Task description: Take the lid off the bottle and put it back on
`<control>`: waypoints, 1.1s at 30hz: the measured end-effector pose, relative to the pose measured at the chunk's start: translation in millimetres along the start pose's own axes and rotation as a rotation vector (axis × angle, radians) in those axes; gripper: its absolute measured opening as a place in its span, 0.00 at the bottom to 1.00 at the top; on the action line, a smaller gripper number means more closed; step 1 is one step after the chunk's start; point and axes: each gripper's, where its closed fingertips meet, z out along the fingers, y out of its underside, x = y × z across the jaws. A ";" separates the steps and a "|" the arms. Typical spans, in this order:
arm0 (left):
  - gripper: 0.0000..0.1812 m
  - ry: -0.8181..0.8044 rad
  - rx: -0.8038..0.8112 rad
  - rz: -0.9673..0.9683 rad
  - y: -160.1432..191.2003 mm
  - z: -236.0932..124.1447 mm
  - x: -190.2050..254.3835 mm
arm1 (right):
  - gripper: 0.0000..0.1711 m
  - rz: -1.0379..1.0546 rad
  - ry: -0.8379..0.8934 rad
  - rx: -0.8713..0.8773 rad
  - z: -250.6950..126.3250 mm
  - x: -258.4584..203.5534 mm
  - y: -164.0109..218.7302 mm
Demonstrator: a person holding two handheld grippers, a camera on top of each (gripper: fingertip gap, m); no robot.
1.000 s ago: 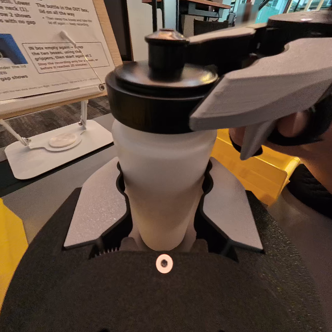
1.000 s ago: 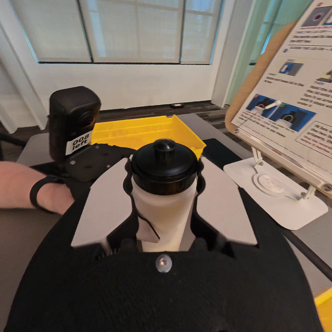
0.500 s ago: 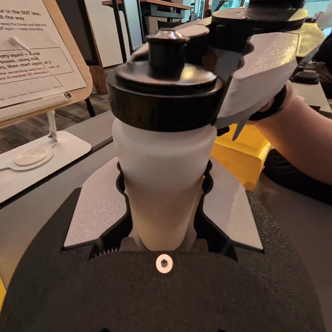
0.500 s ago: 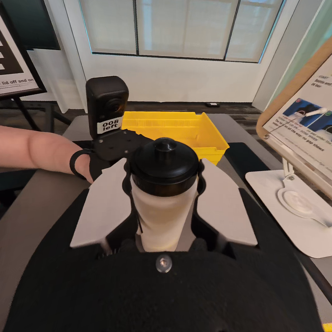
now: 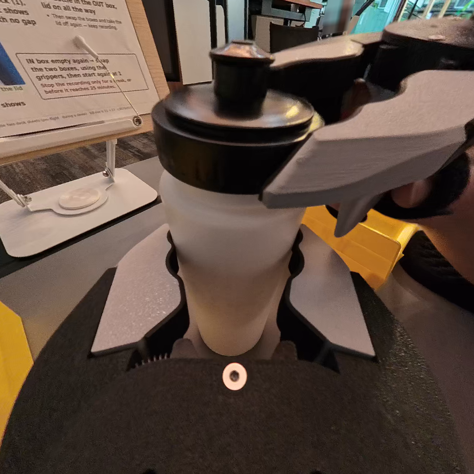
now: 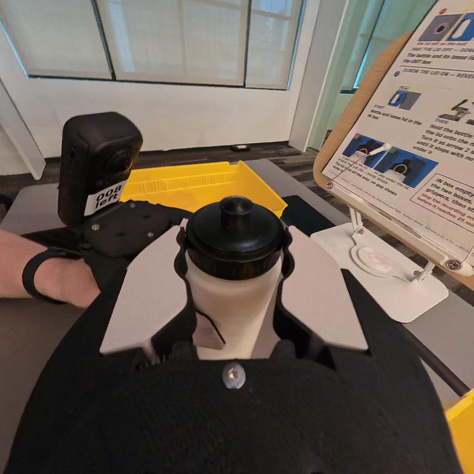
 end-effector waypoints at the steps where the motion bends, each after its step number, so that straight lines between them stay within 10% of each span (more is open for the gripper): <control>1: 0.47 0.011 -0.003 0.013 0.2 0.7 2.2 | 0.44 -0.015 -0.029 -0.019 -1.1 -0.1 1.7; 11: 0.48 0.205 0.007 0.066 1.1 3.1 36.2 | 0.47 -0.114 -0.297 -0.009 -18.5 -19.3 3.9; 23: 0.47 0.041 -0.015 0.019 1.2 1.7 12.7 | 0.47 0.002 0.056 -0.020 3.1 -1.6 2.8; 33: 0.47 0.234 0.016 0.044 1.0 2.9 37.3 | 0.50 -0.021 -0.296 -0.007 -15.7 -15.7 3.3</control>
